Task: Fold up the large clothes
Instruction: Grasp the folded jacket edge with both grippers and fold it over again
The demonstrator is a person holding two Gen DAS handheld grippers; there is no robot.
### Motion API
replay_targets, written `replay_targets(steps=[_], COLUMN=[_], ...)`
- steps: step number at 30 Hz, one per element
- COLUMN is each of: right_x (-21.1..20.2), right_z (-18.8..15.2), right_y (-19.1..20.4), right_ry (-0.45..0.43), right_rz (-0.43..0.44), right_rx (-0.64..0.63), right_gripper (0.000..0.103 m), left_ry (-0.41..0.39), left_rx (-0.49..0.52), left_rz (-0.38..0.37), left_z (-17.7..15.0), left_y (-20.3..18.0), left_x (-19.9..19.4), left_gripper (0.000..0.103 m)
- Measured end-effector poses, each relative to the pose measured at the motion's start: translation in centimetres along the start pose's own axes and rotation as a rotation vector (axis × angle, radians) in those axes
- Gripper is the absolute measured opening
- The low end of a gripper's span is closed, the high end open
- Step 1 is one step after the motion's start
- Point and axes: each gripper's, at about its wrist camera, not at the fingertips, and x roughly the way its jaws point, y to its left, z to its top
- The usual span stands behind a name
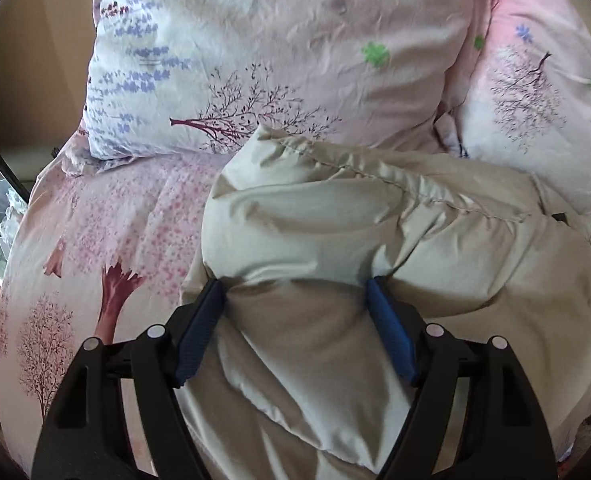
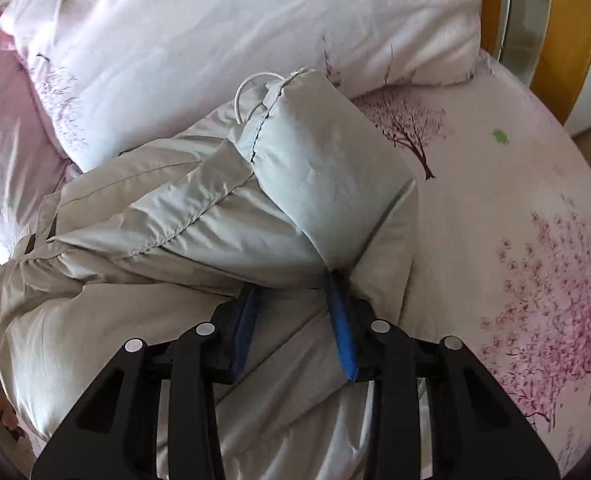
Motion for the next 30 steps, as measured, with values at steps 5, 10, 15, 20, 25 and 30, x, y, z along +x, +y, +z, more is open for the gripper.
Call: replay_targets(steps=[5, 10, 15, 20, 25, 30], right_x=[0.0, -5.2, -3.8, -3.7, -9.2, -8.9], right_z=[-0.2, -2.9, -4.1, -3.4, -6.8, -10.2], right_y=[-0.1, -1.9, -3.5, -3.1, -4.7, -9.2], right_ry=[-0.029, -0.142, -0.085, -0.067, -0.23, -0.178], right_rz=[0.018, 0.132, 0.141, 0.158, 0.2, 0.308], right_rx=[-0.007, 0.027, 0.071, 0.107, 0.14, 0.39], right_gripper=[0.036, 0.039, 0.039, 0.049, 0.09, 0.09], left_ry=[0.011, -0.068, -0.077, -0.077, -0.148, -0.108], left_rx=[-0.023, -0.048, -0.055, -0.062, -0.149, -0.213], left_rz=[-0.005, -0.111, -0.128, -0.119, -0.264, -0.33], left_z=[0.0, -2.0, -3.6, -4.3, -7.4, -11.9], left_y=[0.5, 2.0, 2.9, 2.3, 5.4, 7.4], left_x=[0.6, -2.8, -3.4, -2.5, -6.9, -7.9], left_gripper=[0.077, 0.074, 0.074, 0.074, 0.078, 0.079])
